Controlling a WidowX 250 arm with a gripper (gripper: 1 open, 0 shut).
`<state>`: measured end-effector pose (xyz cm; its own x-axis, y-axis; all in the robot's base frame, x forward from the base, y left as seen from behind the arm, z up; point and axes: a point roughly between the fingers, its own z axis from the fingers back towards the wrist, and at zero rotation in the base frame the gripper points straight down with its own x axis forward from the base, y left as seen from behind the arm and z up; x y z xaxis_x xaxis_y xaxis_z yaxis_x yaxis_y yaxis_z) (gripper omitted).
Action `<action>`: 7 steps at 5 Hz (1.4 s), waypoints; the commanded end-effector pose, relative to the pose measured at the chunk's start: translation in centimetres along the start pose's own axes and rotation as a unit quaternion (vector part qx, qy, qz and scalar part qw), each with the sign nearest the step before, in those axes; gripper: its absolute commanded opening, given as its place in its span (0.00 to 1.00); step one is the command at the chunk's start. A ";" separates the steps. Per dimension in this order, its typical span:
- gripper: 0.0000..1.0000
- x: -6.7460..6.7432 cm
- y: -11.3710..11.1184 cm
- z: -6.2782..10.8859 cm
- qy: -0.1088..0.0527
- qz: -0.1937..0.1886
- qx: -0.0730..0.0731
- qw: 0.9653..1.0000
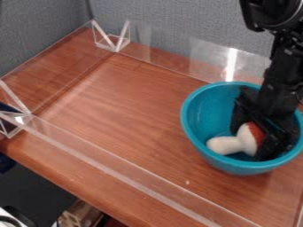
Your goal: Remove the mushroom from inside the blue bowl and put it on the table
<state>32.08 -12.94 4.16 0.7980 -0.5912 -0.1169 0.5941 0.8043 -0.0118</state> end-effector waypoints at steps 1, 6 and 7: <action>1.00 1.6 1.3 1.6 -0.031 0.007 0.013 0.999; 1.00 2.3 2.9 0.4 -0.035 0.033 0.017 0.999; 1.00 2.1 2.7 0.2 -0.035 0.037 0.016 0.999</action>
<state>34.80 -12.32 3.08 0.8293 -0.5522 -0.0856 0.5554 0.8314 0.0172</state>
